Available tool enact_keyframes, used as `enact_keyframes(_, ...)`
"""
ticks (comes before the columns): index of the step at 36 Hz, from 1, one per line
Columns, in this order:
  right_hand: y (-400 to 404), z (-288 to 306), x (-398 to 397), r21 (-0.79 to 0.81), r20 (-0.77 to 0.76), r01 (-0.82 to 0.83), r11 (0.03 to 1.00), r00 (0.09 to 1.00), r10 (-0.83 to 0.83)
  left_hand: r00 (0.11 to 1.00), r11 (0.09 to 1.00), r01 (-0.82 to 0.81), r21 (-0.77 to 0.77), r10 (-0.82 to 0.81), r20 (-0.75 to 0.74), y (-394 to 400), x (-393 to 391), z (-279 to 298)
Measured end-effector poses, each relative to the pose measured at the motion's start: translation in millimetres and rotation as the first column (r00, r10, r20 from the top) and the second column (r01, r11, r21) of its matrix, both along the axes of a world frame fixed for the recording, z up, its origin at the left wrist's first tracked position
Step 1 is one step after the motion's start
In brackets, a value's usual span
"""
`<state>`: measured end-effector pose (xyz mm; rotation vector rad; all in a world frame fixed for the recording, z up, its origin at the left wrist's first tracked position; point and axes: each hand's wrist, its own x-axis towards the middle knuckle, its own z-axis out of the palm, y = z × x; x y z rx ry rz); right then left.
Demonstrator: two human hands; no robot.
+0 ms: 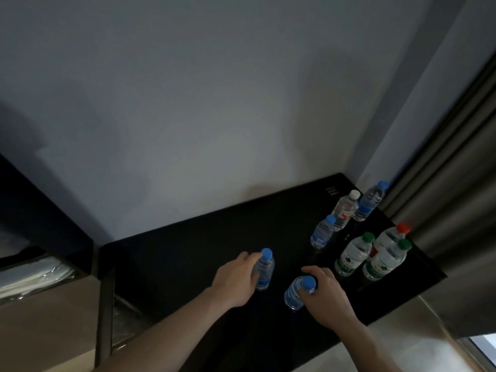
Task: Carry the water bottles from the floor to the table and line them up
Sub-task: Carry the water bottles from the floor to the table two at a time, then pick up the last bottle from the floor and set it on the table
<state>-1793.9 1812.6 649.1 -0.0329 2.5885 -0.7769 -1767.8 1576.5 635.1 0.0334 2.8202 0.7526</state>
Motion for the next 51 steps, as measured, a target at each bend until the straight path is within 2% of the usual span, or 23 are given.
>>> enact_keyframes(4, -8, 7, 19, -0.074, -0.045, 0.050, 0.996, 0.998, -0.054, 0.998, 0.997, -0.057, 0.053, 0.055, 0.039, -13, 40, 0)
enact_keyframes(7, -17, 5, 35, -0.151, -0.132, 0.005, 0.988, 0.991, -0.025, 0.988, 0.986, -0.150, 0.075, 0.146, 0.052, -27, 81, -3)
enact_keyframes(10, -40, -5, 54, -0.163, -0.116, -0.138, 0.977, 0.986, 0.120, 0.972, 0.970, -0.226, 0.084, 0.219, 0.089, -41, 123, -4)
enact_keyframes(14, -83, -22, 83, -0.162, 0.069, -0.406, 0.900, 0.905, 0.420, 0.951, 0.953, -0.292, 0.075, 0.282, 0.124, -57, 166, -1)
enact_keyframes(20, -152, -18, 128, -0.190, 0.067, -0.563, 0.804, 0.810, 0.583, 0.906, 0.906, -0.421, 0.048, 0.418, 0.074, -99, 242, 7)
enact_keyframes(26, -223, 0, 192, -0.190, 0.024, -0.671, 0.717, 0.727, 0.687, 0.814, 0.814, -0.580, 0.044, 0.581, -0.025, -168, 351, 18)
enact_keyframes(31, -296, 22, 265, -0.188, 0.029, -0.708, 0.681, 0.689, 0.725, 0.740, 0.743, -0.668, 0.041, 0.669, -0.070, -224, 449, 23)
enact_keyframes(35, -350, 30, 332, -0.187, -0.050, -0.749, 0.636, 0.654, 0.755, 0.675, 0.682, -0.731, 0.033, 0.729, -0.112, -262, 515, 28)
enact_keyframes(42, -426, 46, 426, -0.144, -0.070, -0.867, 0.476, 0.489, 0.869, 0.578, 0.592, -0.804, 0.053, 0.800, -0.163, -315, 623, 46)
enact_keyframes(51, -529, 60, 490, -0.049, -0.076, -0.962, 0.268, 0.271, 0.960, 0.370, 0.390, -0.919, 0.063, 0.906, -0.205, -381, 723, 54)
